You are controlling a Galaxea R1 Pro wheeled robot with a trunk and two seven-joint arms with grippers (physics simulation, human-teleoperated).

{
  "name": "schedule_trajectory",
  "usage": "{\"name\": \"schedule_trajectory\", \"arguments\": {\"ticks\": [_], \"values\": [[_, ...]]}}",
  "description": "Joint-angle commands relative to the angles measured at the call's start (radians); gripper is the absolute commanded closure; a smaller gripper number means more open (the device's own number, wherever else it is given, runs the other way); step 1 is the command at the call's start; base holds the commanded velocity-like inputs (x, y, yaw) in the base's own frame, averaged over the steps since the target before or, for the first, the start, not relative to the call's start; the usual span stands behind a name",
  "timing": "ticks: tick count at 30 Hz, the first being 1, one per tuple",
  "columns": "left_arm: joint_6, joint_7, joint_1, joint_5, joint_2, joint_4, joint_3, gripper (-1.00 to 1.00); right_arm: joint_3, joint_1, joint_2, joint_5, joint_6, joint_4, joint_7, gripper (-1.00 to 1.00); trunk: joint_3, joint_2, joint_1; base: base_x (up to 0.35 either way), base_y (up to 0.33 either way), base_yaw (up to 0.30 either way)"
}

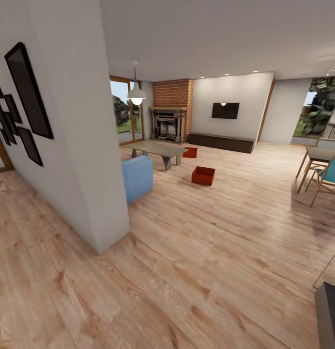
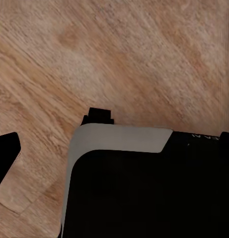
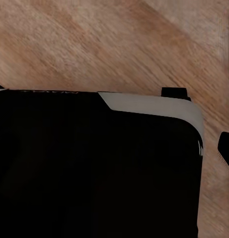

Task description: Move the two storage containers from the living room to the garage. In the garage, place one container on the floor and stack the other container on top of it (either order is fine).

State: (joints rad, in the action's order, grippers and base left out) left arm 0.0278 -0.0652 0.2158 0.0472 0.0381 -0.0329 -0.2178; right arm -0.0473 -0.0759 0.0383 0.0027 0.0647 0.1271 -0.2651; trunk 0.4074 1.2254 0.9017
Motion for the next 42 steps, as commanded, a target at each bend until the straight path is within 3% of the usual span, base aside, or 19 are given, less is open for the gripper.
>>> {"name": "schedule_trajectory", "arguments": {"ticks": [1, 28, 42], "values": [[0.003, -0.004, 0.0, 0.005, 0.0, 0.001, -0.008, -1.0, -0.005, -0.001, 0.0, 0.0, 0.003, -0.001, -0.005, -1.0, 0.001, 0.001, 0.001, 0.346, 0.0, -0.252], [0.003, -0.004, 0.0, 0.005, 0.0, 0.001, -0.008, -1.0, -0.005, -0.001, 0.0, 0.0, 0.003, -0.001, -0.005, -1.0, 0.001, 0.001, 0.001, 0.346, 0.0, -0.255], [0.003, -0.004, 0.0, 0.005, 0.0, 0.001, -0.008, -1.0, -0.004, -0.001, 0.0, 0.0, 0.003, -0.001, -0.005, -1.0, 0.001, 0.001, 0.001, 0.346, 0.011, -0.037]]}}
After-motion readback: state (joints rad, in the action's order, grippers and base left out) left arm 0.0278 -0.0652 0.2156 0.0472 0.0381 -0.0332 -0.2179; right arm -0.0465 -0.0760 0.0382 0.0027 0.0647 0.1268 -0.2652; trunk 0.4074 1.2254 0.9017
